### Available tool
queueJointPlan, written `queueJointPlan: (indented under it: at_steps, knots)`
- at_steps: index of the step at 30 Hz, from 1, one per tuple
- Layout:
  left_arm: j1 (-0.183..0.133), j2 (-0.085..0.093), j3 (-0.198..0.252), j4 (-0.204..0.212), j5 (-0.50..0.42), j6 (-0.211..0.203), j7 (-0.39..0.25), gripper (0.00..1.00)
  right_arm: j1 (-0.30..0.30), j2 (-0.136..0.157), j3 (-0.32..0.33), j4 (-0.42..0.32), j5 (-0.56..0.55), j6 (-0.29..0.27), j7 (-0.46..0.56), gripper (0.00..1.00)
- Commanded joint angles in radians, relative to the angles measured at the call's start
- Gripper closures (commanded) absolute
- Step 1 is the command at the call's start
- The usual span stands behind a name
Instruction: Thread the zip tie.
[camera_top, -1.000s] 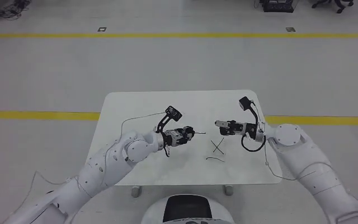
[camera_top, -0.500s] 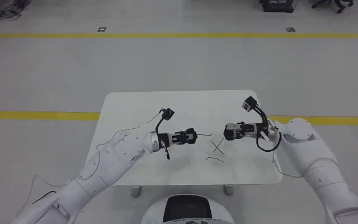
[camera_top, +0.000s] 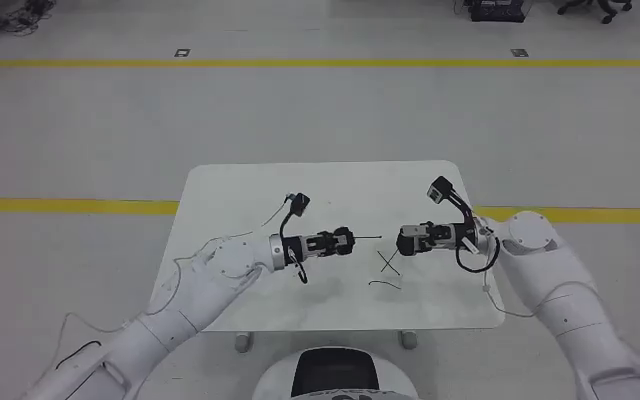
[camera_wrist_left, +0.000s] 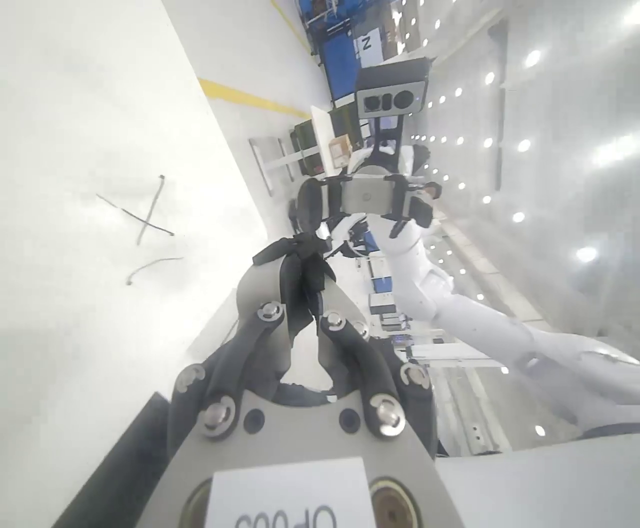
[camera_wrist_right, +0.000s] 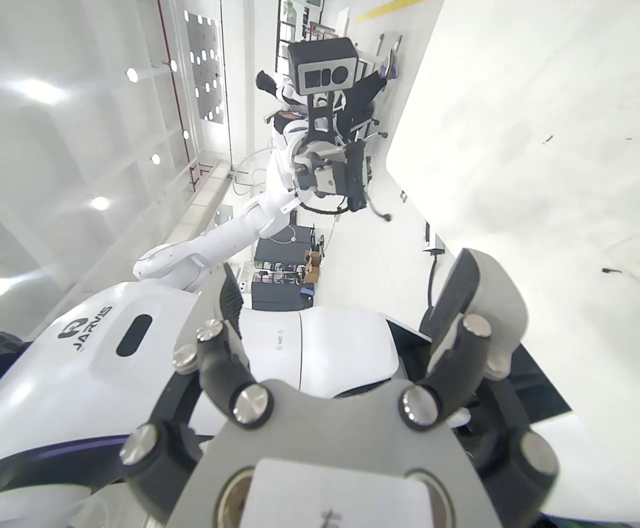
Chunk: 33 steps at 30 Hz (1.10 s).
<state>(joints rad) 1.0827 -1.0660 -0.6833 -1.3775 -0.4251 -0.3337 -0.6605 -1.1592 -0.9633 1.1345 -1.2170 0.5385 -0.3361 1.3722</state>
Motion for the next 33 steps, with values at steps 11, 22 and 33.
queueJointPlan:
  at_steps: [11, 22, 33]
  knots:
    - [0.007, -0.01, -0.002, 0.022, -0.147, 0.007, -0.06, 1.0, 0.026, -0.01, -0.049, 0.034, 0.062, -0.003, 0.011, 0.0]
    - [0.013, -0.012, -0.027, 0.034, -0.231, 0.004, -0.128, 1.0, 0.023, -0.018, -0.089, 0.033, 0.182, -0.004, 0.018, 0.0]
    - [0.033, -0.009, -0.035, 0.034, -0.222, 0.058, -0.148, 1.0, 0.033, -0.021, -0.101, 0.077, 0.219, -0.004, 0.018, 0.0]
